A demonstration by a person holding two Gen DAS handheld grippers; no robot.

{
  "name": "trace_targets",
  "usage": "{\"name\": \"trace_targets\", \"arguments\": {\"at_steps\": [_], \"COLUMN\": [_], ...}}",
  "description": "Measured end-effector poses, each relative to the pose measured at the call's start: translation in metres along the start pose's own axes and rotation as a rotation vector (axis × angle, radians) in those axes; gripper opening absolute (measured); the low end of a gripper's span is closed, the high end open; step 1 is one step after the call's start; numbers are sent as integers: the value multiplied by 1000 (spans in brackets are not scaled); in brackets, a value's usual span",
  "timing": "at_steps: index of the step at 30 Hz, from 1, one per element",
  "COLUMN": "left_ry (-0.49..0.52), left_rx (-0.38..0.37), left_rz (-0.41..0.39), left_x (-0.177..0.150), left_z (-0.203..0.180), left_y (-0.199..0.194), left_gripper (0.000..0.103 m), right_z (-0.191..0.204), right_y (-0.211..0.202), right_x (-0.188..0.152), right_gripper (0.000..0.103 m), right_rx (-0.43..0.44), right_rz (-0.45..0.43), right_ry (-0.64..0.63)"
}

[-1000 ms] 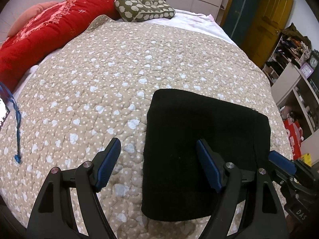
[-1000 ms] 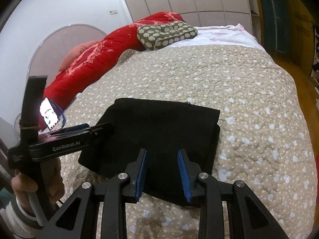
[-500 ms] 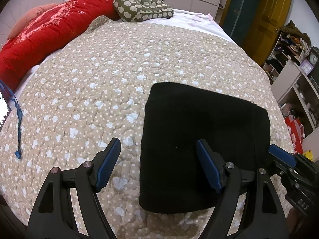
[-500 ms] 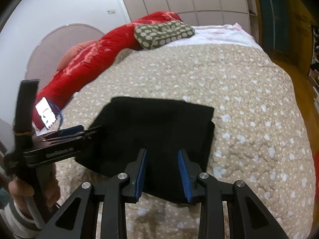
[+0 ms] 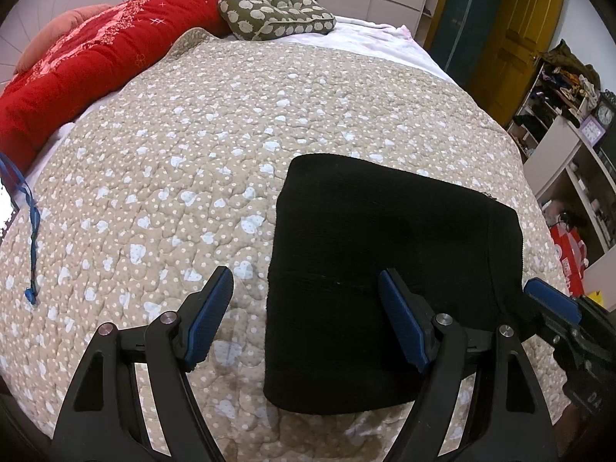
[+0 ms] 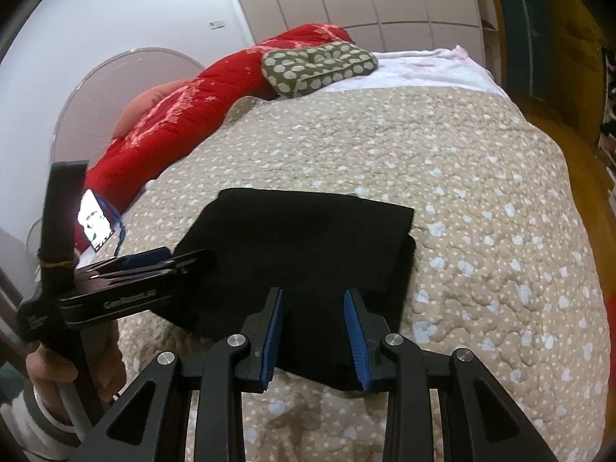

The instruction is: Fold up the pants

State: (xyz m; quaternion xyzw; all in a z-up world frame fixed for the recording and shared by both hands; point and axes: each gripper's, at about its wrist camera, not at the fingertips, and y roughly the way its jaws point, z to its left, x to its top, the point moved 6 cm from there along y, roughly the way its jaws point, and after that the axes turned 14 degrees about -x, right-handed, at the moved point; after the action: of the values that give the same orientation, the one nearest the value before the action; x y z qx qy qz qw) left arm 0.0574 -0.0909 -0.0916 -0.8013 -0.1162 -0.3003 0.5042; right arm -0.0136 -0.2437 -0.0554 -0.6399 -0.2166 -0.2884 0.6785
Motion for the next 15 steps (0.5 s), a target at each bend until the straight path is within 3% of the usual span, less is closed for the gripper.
{"name": "trace_targets", "arguments": {"at_steps": [15], "left_ry": [-9], "left_rx": [-13], "left_rz": [1], "left_x": [-2], "left_z": [-1], "left_y": [2], "left_gripper": [78], "right_z": [2], "right_y": [11], "right_x": [-13], "right_gripper": [36], "right_rx": [-15], "right_rz": [36], "right_ry": [-55]}}
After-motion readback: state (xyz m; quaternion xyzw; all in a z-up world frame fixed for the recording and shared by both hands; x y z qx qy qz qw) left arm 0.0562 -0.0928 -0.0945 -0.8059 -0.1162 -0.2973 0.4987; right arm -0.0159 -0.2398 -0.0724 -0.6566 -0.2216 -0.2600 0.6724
